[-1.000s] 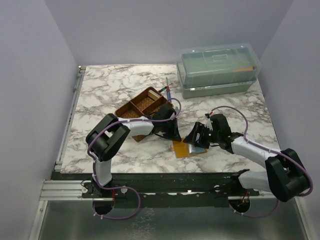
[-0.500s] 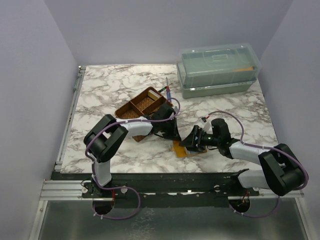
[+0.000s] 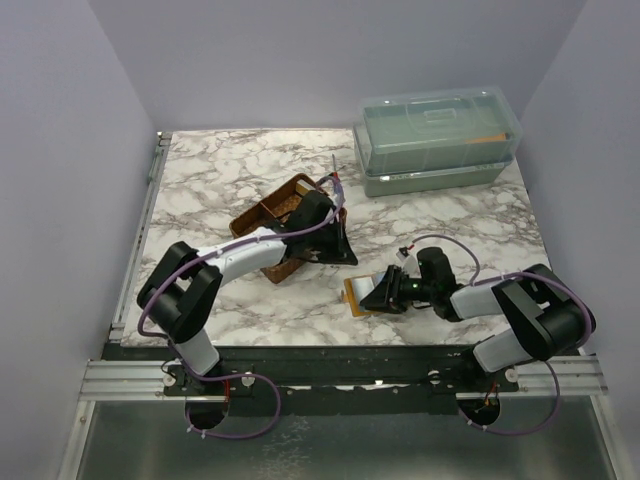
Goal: Put the credit cards into the card holder
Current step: Turn over the card slot in the card holder.
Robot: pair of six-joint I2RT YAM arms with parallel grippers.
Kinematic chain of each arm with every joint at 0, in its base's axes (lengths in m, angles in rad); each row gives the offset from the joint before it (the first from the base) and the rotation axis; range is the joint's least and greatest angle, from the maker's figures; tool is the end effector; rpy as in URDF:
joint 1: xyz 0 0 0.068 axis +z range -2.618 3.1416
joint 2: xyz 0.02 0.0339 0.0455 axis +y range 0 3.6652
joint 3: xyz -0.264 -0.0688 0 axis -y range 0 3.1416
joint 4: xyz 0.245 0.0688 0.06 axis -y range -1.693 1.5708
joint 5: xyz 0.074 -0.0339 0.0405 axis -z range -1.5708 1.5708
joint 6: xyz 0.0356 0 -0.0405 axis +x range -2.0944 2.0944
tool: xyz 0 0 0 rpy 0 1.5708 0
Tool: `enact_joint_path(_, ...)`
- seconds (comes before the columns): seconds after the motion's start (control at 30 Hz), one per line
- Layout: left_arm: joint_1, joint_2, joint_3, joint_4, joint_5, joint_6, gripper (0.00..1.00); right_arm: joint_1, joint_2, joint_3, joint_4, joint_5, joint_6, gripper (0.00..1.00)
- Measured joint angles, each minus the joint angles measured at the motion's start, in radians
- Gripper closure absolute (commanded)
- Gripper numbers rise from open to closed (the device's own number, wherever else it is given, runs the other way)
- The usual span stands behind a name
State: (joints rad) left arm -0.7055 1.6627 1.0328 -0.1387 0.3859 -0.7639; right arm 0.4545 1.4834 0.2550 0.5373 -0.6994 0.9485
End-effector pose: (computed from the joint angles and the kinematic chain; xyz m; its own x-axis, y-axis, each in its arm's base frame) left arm 0.2612 -0.2400 0.2062 -0.9402 -0.0410 -0.3381 0.2165 0.6944 -0.6862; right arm 0.1820 0.1144 0.1013 -0.9689 0.2186 -0.1157 0.0097 0.5012 0.8653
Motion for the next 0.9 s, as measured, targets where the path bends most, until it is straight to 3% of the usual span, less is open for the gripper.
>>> enact_joint_path(0.2,-0.048,0.084,0.072,0.013,0.023,0.0,1.0,0.005,0.002,0.002,-0.011,0.02,-0.003,0.75)
enact_joint_path(0.53,-0.069,0.2,-0.002,0.043,0.01,-0.01,1.0,0.005,-0.237,0.08,-0.3,0.206,-0.056,0.77)
enact_joint_path(0.7,-0.069,0.196,-0.014,0.061,0.006,-0.013,1.0,0.005,-0.214,0.084,-0.343,0.253,-0.056,0.84)
enact_joint_path(0.9,-0.069,0.192,-0.014,0.059,-0.003,-0.011,1.0,0.002,-0.145,0.027,-0.27,0.231,-0.014,0.83)
